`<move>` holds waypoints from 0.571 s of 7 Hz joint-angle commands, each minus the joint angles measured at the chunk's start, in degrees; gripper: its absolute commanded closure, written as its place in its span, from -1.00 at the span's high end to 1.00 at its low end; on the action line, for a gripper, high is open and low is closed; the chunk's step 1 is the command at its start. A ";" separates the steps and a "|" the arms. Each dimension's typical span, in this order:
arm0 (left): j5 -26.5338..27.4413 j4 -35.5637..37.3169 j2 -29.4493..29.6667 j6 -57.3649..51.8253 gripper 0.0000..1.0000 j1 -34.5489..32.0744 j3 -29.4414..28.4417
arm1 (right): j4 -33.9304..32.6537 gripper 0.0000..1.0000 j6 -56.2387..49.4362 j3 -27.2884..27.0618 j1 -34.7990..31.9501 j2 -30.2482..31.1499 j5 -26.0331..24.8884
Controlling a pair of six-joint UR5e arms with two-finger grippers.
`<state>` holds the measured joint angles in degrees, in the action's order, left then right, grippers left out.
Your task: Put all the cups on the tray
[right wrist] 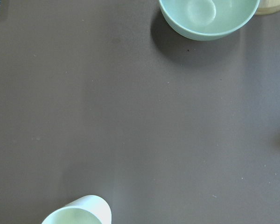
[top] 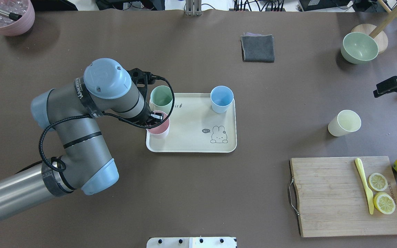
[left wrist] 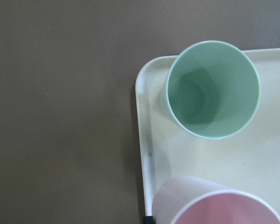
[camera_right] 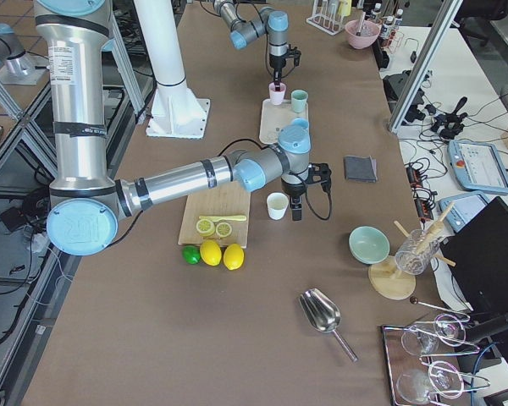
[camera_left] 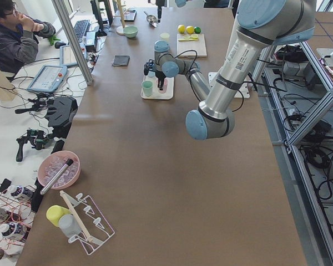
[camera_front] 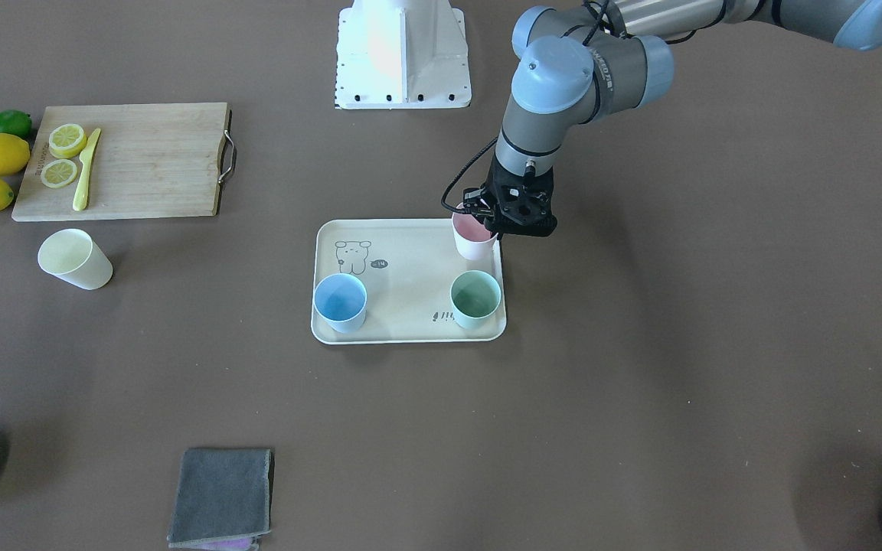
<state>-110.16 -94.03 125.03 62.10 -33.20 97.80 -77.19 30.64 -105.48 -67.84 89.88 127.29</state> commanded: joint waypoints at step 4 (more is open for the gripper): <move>-5.27 2.85 0.30 -3.09 0.96 -7.09 6.60 | -0.15 1.00 0.90 0.01 0.17 -0.14 1.03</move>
<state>-110.89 -93.98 124.97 61.47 -35.73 101.85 -77.28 30.94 -105.52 -67.74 89.94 128.07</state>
